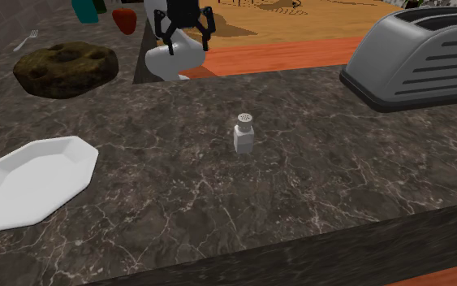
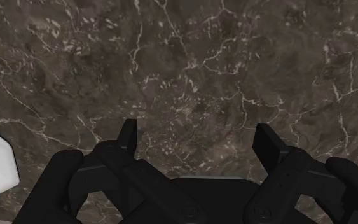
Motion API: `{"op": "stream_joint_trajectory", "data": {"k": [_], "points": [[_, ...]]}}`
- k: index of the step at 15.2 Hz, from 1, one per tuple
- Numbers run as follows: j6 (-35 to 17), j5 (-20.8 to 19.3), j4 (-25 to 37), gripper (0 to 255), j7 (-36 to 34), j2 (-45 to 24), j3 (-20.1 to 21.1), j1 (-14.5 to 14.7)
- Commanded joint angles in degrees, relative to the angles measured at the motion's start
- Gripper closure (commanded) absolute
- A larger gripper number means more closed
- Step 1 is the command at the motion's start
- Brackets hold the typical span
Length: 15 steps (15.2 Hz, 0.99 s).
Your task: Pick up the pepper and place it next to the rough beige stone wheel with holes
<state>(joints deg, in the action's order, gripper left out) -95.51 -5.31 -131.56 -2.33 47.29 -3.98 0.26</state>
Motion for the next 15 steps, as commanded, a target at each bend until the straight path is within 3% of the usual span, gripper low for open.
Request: {"op": "stream_joint_trajectory", "data": {"k": [1,8,15], "points": [[0.0,0.0,0.0,0,0.0,0.0,0.0,0.0],[-10.12,1.62,4.4,0,-3.95,-13.41,0.94,0.43],[-17.4,2.89,12.67,0,-7.25,-27.78,1.56,0.71]]}}
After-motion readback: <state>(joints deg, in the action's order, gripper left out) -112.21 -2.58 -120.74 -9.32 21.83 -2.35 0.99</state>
